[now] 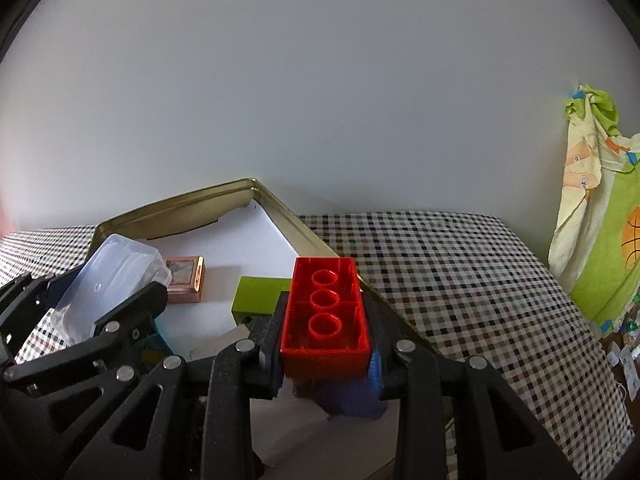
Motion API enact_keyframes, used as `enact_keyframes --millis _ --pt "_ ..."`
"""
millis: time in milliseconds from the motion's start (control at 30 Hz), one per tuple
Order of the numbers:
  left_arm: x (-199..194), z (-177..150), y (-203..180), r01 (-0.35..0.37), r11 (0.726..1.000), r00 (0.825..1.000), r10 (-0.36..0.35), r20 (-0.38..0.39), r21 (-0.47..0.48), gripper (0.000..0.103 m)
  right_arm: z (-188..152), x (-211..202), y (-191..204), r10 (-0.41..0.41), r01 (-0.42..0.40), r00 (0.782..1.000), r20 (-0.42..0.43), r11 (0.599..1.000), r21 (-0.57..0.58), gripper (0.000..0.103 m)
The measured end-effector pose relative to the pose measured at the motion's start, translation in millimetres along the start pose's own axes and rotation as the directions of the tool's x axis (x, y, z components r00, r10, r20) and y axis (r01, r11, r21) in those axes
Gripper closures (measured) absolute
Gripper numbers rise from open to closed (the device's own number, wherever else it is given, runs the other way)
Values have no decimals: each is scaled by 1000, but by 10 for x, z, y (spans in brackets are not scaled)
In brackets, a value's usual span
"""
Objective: Organize rigid objects
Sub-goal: 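Lower the clear box and red brick into the tin, opening both tools, then withdraw both open tools up from the tin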
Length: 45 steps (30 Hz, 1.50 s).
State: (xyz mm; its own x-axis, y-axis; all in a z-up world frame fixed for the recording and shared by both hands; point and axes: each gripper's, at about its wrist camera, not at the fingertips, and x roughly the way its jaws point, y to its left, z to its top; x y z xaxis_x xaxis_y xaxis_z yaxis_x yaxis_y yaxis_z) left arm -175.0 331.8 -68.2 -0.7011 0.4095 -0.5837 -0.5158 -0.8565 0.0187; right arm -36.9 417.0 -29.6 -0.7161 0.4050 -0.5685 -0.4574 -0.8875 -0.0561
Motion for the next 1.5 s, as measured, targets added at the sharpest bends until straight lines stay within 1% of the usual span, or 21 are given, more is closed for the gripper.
enact_keyframes --millis 167,200,233,267,300,333,400,467,500,533,567,633,700,833,1100,1233,1333,1400,1500 --pt "16 3 16 1 1000 1000 -1 -5 -4 49 0 27 9 13 -13 1000 -15 1000 1 69" --pt "26 -1 17 0 1000 1000 0 -14 -4 43 0 30 16 16 -16 1000 -18 1000 -1 69" --pt "49 -8 28 -11 1000 999 11 -33 -9 40 -3 26 22 21 -21 1000 -21 1000 -3 69" --pt "49 -6 45 -11 1000 999 11 -34 -17 33 -6 23 26 21 -21 1000 -21 1000 -3 68" --pt "44 -10 75 -19 999 999 18 -35 -28 23 -6 13 18 21 -21 1000 -15 1000 4 68" --pt "28 -15 106 -27 999 999 26 -29 -39 19 -9 -5 4 15 -15 1000 -6 1000 13 68" --pt "-21 -17 140 -48 998 999 48 -7 -48 11 -10 -40 -19 -19 18 1000 12 999 28 61" --pt "-67 -16 206 -86 992 996 87 7 -89 0 -7 -91 -61 -61 59 997 40 997 51 41" --pt "-95 -24 250 -79 990 997 81 16 -117 0 -7 -121 -86 -66 63 996 52 996 63 37" --pt "-115 -34 296 -61 988 998 65 21 -142 0 -2 -141 -110 -57 52 996 67 996 79 28" --pt "-126 -40 324 -48 986 998 52 21 -159 0 -1 -171 -144 -45 36 995 84 994 105 22" --pt "-134 -51 378 -34 981 999 37 10 -191 0 -3 -194 -173 -25 12 995 102 992 128 18" --pt "-151 -68 388 -37 981 999 39 7 -192 0 4 -178 -147 -18 5 995 102 993 121 18" --pt "-237 -112 340 -64 986 998 67 13 -152 0 -1 -204 -96 -36 25 993 112 995 100 18" --pt "-395 -175 345 -69 988 997 71 14 -142 0 -20 -212 -166 -1 -18 993 116 987 161 18" --pt "-468 -204 358 -82 987 996 86 18 -140 0 -41 -216 -187 20 -44 992 126 981 190 18" --pt "-582 -251 380 -104 986 994 109 31 -128 0 -48 -232 -177 24 -51 991 134 979 195 18" --pt "-669 -288 387 -133 985 989 139 47 -109 0 -55 -251 -174 26 -54 990 142 979 199 18" --pt "-783 -332 414 -161 982 983 169 70 -99 0 -68 -310 -158 10 -43 986 169 980 196 18"
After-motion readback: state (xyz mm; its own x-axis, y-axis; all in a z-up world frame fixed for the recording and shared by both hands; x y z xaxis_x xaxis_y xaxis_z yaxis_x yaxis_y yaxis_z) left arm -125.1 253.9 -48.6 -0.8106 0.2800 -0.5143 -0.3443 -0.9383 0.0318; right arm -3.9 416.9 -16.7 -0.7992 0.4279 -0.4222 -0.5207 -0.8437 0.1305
